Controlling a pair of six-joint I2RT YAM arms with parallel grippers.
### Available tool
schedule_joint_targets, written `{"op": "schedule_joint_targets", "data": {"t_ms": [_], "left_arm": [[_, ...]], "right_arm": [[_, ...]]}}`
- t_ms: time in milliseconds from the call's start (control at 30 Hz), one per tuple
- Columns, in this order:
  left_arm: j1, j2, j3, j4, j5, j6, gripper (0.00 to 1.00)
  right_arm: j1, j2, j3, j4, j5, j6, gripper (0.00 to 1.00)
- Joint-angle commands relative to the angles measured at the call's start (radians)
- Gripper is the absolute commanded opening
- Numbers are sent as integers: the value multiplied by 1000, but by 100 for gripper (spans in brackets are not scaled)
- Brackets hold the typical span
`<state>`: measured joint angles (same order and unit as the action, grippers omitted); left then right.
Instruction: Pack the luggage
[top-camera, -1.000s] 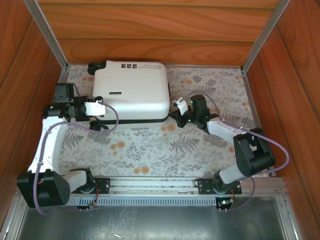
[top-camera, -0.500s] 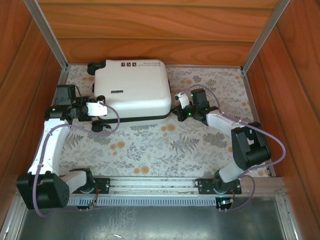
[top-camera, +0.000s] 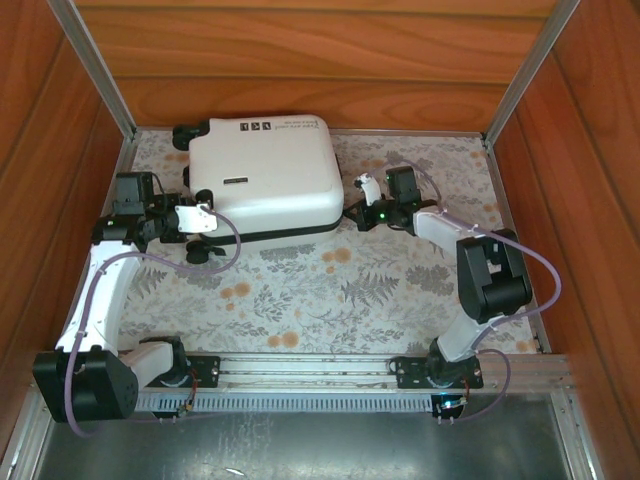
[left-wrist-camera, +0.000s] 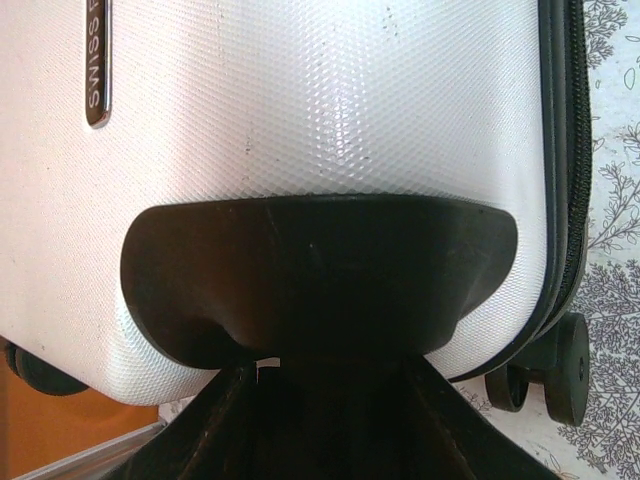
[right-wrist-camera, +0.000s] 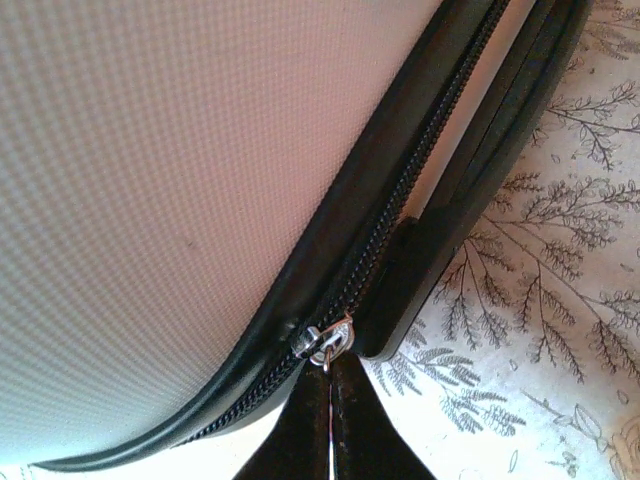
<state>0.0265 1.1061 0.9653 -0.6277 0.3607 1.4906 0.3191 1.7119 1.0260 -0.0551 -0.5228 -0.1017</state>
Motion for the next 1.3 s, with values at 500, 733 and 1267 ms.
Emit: {"op": "schedule_joint_targets", "data": {"t_ms": [500, 733, 1267], "left_arm": [[-2, -4, -92, -123, 12, -10, 0], [7, -20, -98, -100, 69, -58, 0], [-6, -269, -110, 262, -6, -970, 100]], "right_arm": [[-67, 138, 291, -22, -81, -100, 0], [-66, 198, 324, 109, -74, -6, 0], [-77, 108, 415, -31, 91, 221, 26]]}}
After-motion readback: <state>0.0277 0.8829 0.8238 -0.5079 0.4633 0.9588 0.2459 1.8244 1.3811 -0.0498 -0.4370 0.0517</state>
